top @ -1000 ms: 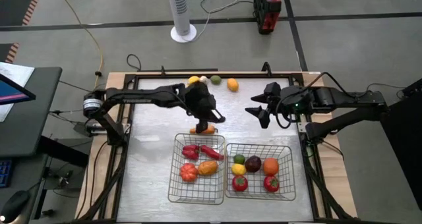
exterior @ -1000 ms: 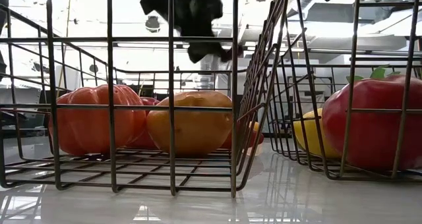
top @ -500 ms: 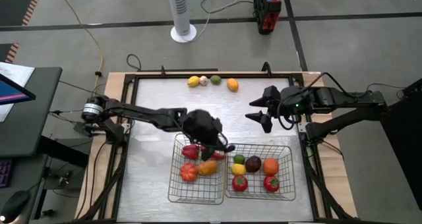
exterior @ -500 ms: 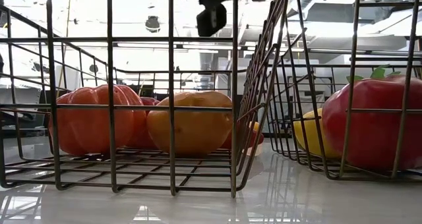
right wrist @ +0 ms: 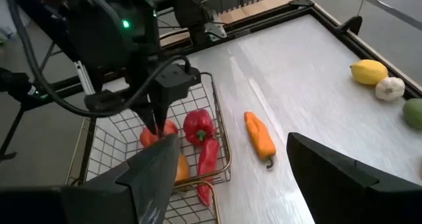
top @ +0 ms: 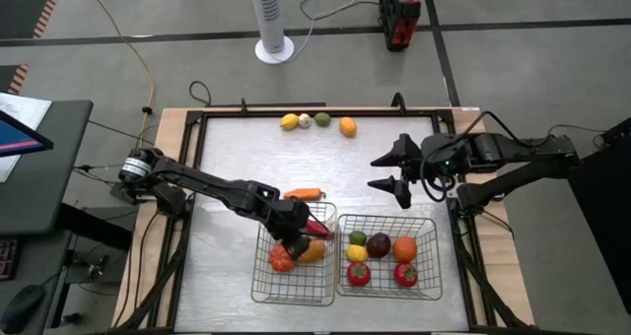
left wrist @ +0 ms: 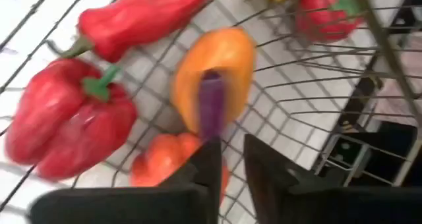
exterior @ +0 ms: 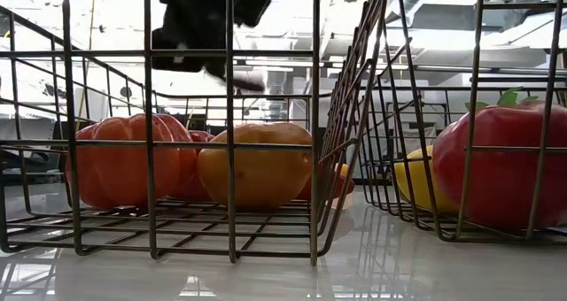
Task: Sort produce into baskets
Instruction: Put the eggplant into the left wire basket, then put the orange chili into the left wire basket
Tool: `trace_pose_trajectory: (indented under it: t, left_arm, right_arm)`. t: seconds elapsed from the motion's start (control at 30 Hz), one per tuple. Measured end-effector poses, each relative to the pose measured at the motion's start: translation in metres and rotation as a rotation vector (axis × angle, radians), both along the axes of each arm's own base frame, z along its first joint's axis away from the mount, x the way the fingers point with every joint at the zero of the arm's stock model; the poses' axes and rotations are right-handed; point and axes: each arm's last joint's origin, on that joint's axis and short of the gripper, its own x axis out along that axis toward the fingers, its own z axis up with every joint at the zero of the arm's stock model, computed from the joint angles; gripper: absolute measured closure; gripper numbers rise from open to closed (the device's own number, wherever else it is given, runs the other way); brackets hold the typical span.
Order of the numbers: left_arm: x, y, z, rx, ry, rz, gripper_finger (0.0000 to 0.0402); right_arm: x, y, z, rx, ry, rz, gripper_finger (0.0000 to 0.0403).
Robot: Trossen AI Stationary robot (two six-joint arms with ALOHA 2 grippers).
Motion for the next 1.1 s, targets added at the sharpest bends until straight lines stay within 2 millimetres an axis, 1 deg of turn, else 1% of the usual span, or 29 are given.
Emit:
trace_pose_trajectory:
  t: [0.23, 0.33, 0.4, 0.47, 0.53, 0.63, 0.67, 0.73, 0.8, 0.87, 0.97, 1.03, 1.1]
  left_arm:
    - [-0.003, -0.006, 0.002, -0.064, 0.039, -0.054, 0.0242]
    - [-0.005, -0.006, 0.014, -0.018, 0.010, -0.061, 0.0221]
    - [-0.011, -0.006, 0.031, 0.042, -0.051, -0.046, 0.0219]
    - [-0.021, -0.004, 0.051, 0.103, -0.131, -0.016, 0.0221]
    - [-0.035, -0.004, 0.071, 0.177, -0.210, 0.027, 0.0225]
    - [-0.063, -0.007, 0.098, 0.291, -0.330, 0.112, 0.0231]
    - [-0.074, -0.008, 0.105, 0.324, -0.371, 0.139, 0.0232]
    - [-0.095, -0.009, 0.112, 0.385, -0.432, 0.194, 0.0236]
    - [-0.114, -0.009, 0.107, 0.413, -0.460, 0.236, 0.0241]
    - [-0.130, -0.009, 0.094, 0.399, -0.482, 0.274, 0.0248]
    - [-0.148, -0.010, 0.070, 0.302, -0.580, 0.313, 0.0263]
    - [-0.157, -0.010, 0.055, 0.222, -0.658, 0.326, 0.0274]
    - [-0.164, -0.008, 0.039, 0.178, -0.728, 0.364, 0.0285]
  right_arm:
    - [0.000, 0.000, 0.000, 0.001, -0.003, -0.001, 0.0092]
    - [0.000, 0.000, 0.000, 0.004, -0.003, -0.010, 0.0092]
    - [0.000, 0.000, 0.000, 0.013, -0.004, -0.016, 0.0092]
    - [0.000, -0.001, 0.000, 0.018, -0.002, -0.020, 0.0092]
    - [0.000, -0.001, 0.000, 0.027, 0.001, -0.026, 0.0092]
    - [0.000, -0.001, 0.000, 0.039, 0.000, -0.036, 0.0092]
    - [0.000, -0.002, 0.000, 0.042, 0.000, -0.040, 0.0092]
    - [0.000, -0.003, 0.000, 0.045, -0.002, -0.050, 0.0092]
    - [0.000, -0.005, 0.000, 0.050, -0.003, -0.060, 0.0092]
    - [0.001, -0.007, 0.000, 0.060, -0.004, -0.074, 0.0092]
    - [0.001, -0.007, 0.000, 0.066, -0.005, -0.080, 0.0092]
    - [0.001, -0.007, 0.000, 0.067, -0.005, -0.080, 0.0092]
    - [0.001, -0.007, 0.000, 0.072, -0.005, -0.082, 0.0092]
